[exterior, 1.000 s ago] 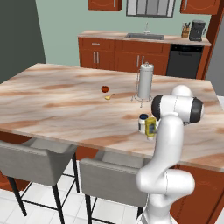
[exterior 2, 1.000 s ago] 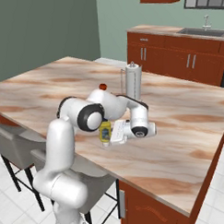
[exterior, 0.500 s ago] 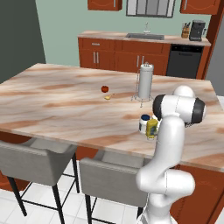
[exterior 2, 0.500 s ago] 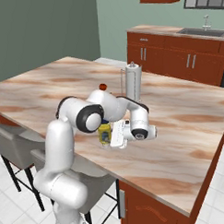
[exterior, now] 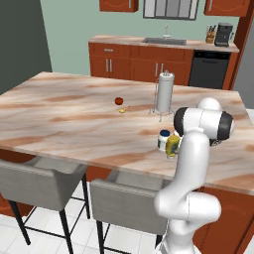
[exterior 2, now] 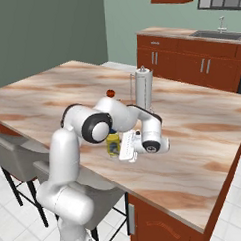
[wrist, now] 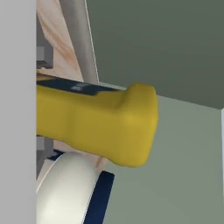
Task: Move the mustard and mayonnaise from the cabinet to the dining counter.
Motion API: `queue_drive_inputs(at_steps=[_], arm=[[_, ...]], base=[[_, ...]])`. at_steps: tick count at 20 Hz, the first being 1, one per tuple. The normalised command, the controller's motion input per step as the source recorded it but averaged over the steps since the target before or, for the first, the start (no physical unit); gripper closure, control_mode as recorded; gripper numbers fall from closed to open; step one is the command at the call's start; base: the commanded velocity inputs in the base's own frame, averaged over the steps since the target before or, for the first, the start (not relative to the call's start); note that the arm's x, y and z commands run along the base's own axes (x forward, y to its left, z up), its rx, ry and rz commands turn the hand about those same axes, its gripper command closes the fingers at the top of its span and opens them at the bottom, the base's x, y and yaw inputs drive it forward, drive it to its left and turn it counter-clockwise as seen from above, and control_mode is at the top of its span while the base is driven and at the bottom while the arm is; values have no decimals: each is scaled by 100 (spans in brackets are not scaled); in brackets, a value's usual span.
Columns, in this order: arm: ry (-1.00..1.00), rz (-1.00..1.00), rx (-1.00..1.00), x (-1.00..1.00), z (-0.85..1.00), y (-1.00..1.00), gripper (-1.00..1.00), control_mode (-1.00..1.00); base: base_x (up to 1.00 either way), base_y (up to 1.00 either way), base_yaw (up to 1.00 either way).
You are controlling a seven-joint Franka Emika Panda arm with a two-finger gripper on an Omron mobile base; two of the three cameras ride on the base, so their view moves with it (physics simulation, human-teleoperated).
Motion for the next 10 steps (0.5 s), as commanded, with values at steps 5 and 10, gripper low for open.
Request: queue_drive_inputs(at_steps=[5, 10], arm=[[0, 0, 5, 0, -28, -11, -100, -100], [0, 0, 1, 0, -23, -7, -100, -100]], base=[[0, 0, 0], [0, 0, 0]])
